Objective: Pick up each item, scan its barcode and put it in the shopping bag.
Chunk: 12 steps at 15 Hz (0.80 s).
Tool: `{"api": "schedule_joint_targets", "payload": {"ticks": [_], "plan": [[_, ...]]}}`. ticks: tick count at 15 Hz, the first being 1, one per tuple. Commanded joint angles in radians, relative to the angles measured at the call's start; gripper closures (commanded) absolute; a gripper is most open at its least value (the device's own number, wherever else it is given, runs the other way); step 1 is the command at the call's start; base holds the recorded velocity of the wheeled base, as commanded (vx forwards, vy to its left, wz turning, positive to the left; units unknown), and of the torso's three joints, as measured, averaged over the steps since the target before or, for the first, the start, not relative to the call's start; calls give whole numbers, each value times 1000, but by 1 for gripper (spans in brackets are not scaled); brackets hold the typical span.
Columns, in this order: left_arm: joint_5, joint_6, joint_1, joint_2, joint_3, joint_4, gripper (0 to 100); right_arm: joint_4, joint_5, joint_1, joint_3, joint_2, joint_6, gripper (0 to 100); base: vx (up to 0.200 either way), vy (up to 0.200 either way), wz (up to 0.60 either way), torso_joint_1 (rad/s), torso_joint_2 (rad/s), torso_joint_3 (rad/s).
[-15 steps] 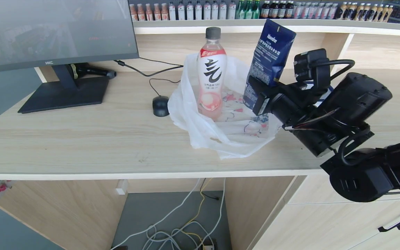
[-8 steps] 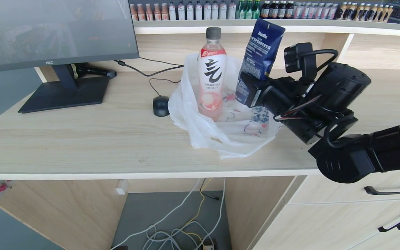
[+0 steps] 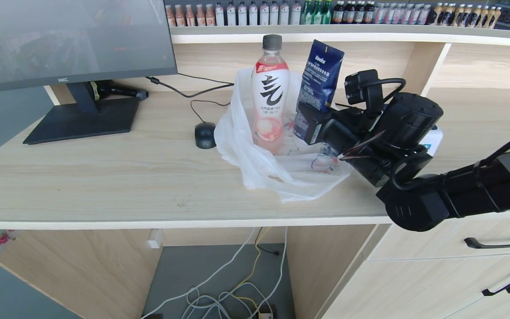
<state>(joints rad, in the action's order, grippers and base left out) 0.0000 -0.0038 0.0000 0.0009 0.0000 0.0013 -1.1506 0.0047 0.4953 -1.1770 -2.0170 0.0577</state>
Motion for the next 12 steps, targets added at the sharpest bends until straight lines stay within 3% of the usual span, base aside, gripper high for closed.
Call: {"api": "schedule_joint_targets", "payload": {"ticks": [1,12], "plan": [[0,-1,0,1,0,0,0,5,0,0,0,-16,1,100,0,0,0,0,0,0],[0,-1,0,1,0,0,0,5,11,-3,-4,-26,-1,100,0,0,0,0,0,0]]}}
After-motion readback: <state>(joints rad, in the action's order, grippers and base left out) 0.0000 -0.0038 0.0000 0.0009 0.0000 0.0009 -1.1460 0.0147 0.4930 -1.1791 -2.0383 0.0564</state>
